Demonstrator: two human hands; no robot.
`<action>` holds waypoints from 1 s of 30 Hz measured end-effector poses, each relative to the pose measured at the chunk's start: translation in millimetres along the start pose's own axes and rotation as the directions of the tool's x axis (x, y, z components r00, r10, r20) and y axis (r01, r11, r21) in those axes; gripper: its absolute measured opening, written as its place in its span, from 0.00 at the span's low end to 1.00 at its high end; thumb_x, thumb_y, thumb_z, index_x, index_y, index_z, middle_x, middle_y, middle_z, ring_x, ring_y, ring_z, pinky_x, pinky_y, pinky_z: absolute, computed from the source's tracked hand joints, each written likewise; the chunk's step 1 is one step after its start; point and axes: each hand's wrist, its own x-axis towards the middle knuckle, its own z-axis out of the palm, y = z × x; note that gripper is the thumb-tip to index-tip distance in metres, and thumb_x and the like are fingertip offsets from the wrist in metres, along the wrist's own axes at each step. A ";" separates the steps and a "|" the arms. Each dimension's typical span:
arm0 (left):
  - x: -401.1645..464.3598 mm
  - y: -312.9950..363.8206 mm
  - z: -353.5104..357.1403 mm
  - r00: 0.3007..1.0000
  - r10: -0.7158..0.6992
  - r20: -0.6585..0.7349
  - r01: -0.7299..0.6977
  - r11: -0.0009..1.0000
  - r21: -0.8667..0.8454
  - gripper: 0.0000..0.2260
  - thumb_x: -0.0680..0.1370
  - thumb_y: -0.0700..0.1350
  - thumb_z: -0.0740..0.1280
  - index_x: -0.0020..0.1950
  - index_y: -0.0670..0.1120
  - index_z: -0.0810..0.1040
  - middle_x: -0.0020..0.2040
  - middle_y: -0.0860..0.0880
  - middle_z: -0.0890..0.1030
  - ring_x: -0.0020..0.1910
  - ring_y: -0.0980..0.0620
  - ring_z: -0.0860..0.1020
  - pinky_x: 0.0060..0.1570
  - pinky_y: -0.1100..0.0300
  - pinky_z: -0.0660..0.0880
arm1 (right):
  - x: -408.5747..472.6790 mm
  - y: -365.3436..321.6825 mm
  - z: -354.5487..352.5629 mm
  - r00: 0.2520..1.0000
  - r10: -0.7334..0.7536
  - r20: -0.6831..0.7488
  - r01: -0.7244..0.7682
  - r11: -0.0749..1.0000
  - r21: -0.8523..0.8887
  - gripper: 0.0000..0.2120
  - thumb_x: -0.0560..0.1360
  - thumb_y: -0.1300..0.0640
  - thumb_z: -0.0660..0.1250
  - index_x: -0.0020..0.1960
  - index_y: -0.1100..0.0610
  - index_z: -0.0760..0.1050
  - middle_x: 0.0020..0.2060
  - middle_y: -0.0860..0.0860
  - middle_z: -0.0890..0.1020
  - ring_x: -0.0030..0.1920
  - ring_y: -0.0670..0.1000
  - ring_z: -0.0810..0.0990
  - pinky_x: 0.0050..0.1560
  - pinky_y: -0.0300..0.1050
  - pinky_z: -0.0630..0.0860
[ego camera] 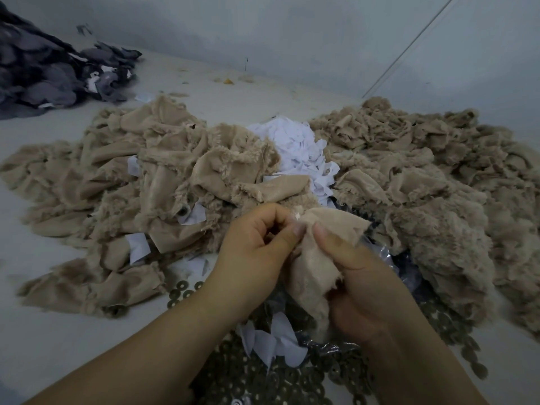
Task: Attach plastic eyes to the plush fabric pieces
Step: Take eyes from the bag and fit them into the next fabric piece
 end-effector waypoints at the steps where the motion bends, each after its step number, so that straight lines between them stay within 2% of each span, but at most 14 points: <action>1: 0.9 1.3 -1.2 1.000 0.016 -0.010 -0.016 1.000 0.010 0.08 0.77 0.44 0.67 0.37 0.45 0.77 0.33 0.47 0.76 0.34 0.51 0.73 0.36 0.57 0.73 | 1.0 -0.3 -1.2 0.999 -0.036 -0.040 0.034 0.998 -0.047 0.23 0.69 0.56 0.76 0.61 0.64 0.80 0.57 0.65 0.83 0.59 0.63 0.83 0.58 0.60 0.80; 3: 2.9 3.5 -3.0 0.999 0.051 -0.006 -0.051 0.997 0.052 0.12 0.80 0.42 0.65 0.36 0.46 0.75 0.30 0.51 0.73 0.31 0.56 0.70 0.33 0.65 0.70 | 2.2 -1.0 -1.4 0.991 -0.093 -0.092 0.083 0.990 -0.113 0.22 0.70 0.53 0.72 0.61 0.63 0.80 0.56 0.63 0.84 0.57 0.62 0.84 0.59 0.60 0.79; 5: 4.0 4.8 -2.7 0.999 0.047 0.012 -0.048 0.997 0.063 0.14 0.81 0.42 0.62 0.36 0.46 0.73 0.30 0.50 0.69 0.31 0.56 0.67 0.31 0.67 0.67 | 2.7 0.6 -0.5 0.984 -0.123 -0.125 0.108 0.987 -0.123 0.22 0.73 0.51 0.68 0.62 0.63 0.80 0.56 0.61 0.84 0.57 0.61 0.84 0.61 0.59 0.78; 8: 3.8 5.0 1.7 0.999 -0.018 0.040 0.017 1.000 0.010 0.14 0.82 0.44 0.61 0.37 0.43 0.72 0.31 0.47 0.68 0.31 0.52 0.66 0.31 0.63 0.66 | 2.0 2.3 1.6 0.975 -0.136 -0.174 0.109 0.982 -0.152 0.20 0.74 0.50 0.67 0.59 0.62 0.81 0.52 0.60 0.86 0.52 0.58 0.86 0.50 0.53 0.84; 12: 0.8 0.6 2.9 0.996 0.007 0.084 -0.008 1.000 0.018 0.15 0.78 0.53 0.67 0.37 0.43 0.72 0.31 0.50 0.70 0.31 0.56 0.68 0.31 0.65 0.69 | 0.9 0.5 2.0 0.962 -0.163 -0.218 0.117 0.971 -0.206 0.18 0.78 0.51 0.65 0.60 0.62 0.80 0.49 0.60 0.86 0.50 0.57 0.87 0.44 0.48 0.85; 15: -0.2 -3.4 1.7 0.996 0.020 0.086 -0.030 0.993 0.113 0.11 0.76 0.48 0.70 0.39 0.43 0.75 0.31 0.49 0.72 0.31 0.56 0.70 0.31 0.64 0.70 | 1.4 0.4 1.4 0.953 -0.158 -0.258 0.097 0.967 -0.236 0.18 0.80 0.50 0.63 0.58 0.64 0.81 0.48 0.61 0.87 0.48 0.58 0.87 0.42 0.49 0.84; 18: 0.5 -4.4 2.4 0.999 -0.004 0.038 0.001 0.996 0.088 0.12 0.80 0.40 0.66 0.36 0.44 0.74 0.30 0.52 0.71 0.30 0.58 0.69 0.30 0.66 0.69 | 1.3 0.9 1.9 0.951 -0.143 -0.273 0.077 0.968 -0.238 0.20 0.80 0.48 0.63 0.59 0.63 0.80 0.48 0.62 0.86 0.48 0.59 0.87 0.40 0.49 0.84; 22: 0.6 -3.7 4.9 0.998 -0.039 0.045 0.040 0.999 -0.029 0.14 0.81 0.41 0.63 0.36 0.45 0.74 0.29 0.54 0.69 0.29 0.59 0.67 0.29 0.68 0.67 | -0.6 2.4 3.1 0.968 -0.132 -0.211 0.098 0.982 -0.163 0.25 0.72 0.46 0.69 0.60 0.64 0.80 0.53 0.63 0.85 0.54 0.61 0.85 0.52 0.54 0.83; 26: 0.8 -3.3 6.5 0.995 -0.035 0.089 0.040 0.998 -0.056 0.13 0.78 0.48 0.62 0.35 0.46 0.73 0.28 0.54 0.69 0.28 0.59 0.66 0.28 0.67 0.66 | -0.7 0.8 4.7 0.977 -0.067 -0.205 0.048 0.994 -0.094 0.19 0.70 0.53 0.72 0.54 0.66 0.83 0.50 0.64 0.86 0.49 0.60 0.87 0.43 0.50 0.85; 30: 2.4 -5.8 8.0 0.994 0.011 0.108 -0.013 1.000 0.016 0.16 0.78 0.49 0.63 0.34 0.41 0.70 0.29 0.51 0.68 0.29 0.56 0.66 0.29 0.63 0.65 | -0.5 2.1 6.3 0.979 -0.005 -0.206 -0.009 0.998 -0.068 0.24 0.71 0.51 0.71 0.60 0.66 0.80 0.55 0.64 0.84 0.55 0.61 0.85 0.52 0.53 0.82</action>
